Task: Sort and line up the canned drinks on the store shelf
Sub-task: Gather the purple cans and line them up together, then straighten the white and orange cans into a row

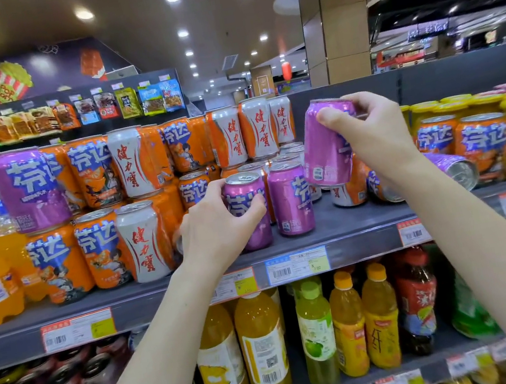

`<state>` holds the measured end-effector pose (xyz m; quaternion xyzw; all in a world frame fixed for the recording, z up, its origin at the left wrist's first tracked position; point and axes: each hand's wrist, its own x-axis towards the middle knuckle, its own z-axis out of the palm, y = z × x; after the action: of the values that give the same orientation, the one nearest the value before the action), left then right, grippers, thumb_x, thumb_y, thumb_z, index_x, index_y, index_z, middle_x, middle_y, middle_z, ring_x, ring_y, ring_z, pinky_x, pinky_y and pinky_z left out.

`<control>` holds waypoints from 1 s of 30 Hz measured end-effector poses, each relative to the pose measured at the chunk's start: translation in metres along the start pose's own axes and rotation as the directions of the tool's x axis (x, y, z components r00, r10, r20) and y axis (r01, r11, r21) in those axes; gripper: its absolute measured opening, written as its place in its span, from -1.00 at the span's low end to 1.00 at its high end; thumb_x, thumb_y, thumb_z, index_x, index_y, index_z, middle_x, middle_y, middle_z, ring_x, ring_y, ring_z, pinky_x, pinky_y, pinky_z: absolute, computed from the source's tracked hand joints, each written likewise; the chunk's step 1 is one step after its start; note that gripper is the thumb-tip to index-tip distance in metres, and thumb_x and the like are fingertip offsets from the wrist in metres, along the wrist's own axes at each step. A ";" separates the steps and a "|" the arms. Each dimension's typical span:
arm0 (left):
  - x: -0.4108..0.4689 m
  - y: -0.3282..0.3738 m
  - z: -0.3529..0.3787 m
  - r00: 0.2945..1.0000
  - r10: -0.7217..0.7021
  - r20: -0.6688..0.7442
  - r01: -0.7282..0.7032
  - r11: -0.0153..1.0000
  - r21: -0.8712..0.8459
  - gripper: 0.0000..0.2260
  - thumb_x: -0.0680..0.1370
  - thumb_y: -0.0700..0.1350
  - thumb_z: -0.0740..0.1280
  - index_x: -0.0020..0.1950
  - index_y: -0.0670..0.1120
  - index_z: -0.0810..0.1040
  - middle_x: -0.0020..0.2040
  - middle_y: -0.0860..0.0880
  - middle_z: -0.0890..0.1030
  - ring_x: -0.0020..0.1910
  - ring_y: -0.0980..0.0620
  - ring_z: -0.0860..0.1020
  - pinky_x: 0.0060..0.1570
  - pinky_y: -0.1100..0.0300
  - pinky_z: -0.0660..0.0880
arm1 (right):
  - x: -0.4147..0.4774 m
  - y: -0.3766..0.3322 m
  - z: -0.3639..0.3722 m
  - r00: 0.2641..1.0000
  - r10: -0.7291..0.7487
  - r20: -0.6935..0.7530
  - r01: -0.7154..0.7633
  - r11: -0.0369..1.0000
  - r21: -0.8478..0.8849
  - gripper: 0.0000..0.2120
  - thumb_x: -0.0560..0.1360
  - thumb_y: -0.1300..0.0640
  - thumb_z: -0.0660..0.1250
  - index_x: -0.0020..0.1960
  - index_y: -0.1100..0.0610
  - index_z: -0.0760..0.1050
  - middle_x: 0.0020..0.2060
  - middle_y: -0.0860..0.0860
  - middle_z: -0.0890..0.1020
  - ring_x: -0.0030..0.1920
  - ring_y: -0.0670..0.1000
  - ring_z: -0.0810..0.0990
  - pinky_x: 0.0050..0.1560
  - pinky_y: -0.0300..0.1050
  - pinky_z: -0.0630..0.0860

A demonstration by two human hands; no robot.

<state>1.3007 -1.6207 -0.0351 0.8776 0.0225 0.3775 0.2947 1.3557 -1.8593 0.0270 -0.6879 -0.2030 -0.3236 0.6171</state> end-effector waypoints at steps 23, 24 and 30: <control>-0.045 -0.040 -0.058 0.954 0.189 -0.232 -0.165 0.979 0.119 -0.77 0.53 -0.14 0.43 0.19 -0.07 0.60 0.07 0.00 0.66 0.04 0.01 0.62 0.06 0.05 0.57 | -0.104 0.015 0.050 0.879 -0.472 -0.074 0.433 0.853 -0.291 -0.68 0.49 0.24 0.49 0.21 0.27 0.53 0.07 0.13 0.59 0.09 0.09 0.57 0.14 -0.06 0.51; -0.047 -0.043 -0.061 0.947 0.203 -0.250 -0.173 0.975 0.137 -0.78 0.53 -0.15 0.43 0.17 -0.06 0.61 0.05 0.02 0.66 0.03 0.01 0.62 0.05 0.02 0.58 | -0.111 0.008 0.061 0.873 -0.488 0.009 0.477 0.848 -0.230 -0.72 0.49 0.27 0.49 0.17 0.25 0.55 0.02 0.10 0.61 0.03 0.04 0.58 0.10 -0.14 0.52; -0.054 -0.062 -0.073 0.931 0.153 -0.332 -0.100 0.980 0.172 -0.81 0.53 -0.06 0.34 0.11 -0.04 0.61 -0.04 0.05 0.64 -0.07 0.01 0.62 -0.05 -0.08 0.58 | -0.140 -0.010 0.149 0.883 -0.290 0.369 0.396 0.882 -0.254 -0.77 0.53 0.15 0.42 0.16 0.16 0.54 -0.01 0.03 0.62 -0.04 0.08 0.62 -0.10 0.02 0.58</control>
<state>1.2243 -1.5477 -0.0638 0.8177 0.0453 0.5402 0.1936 1.2785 -1.6949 -0.0670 -0.7748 -0.3648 -0.3418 0.3870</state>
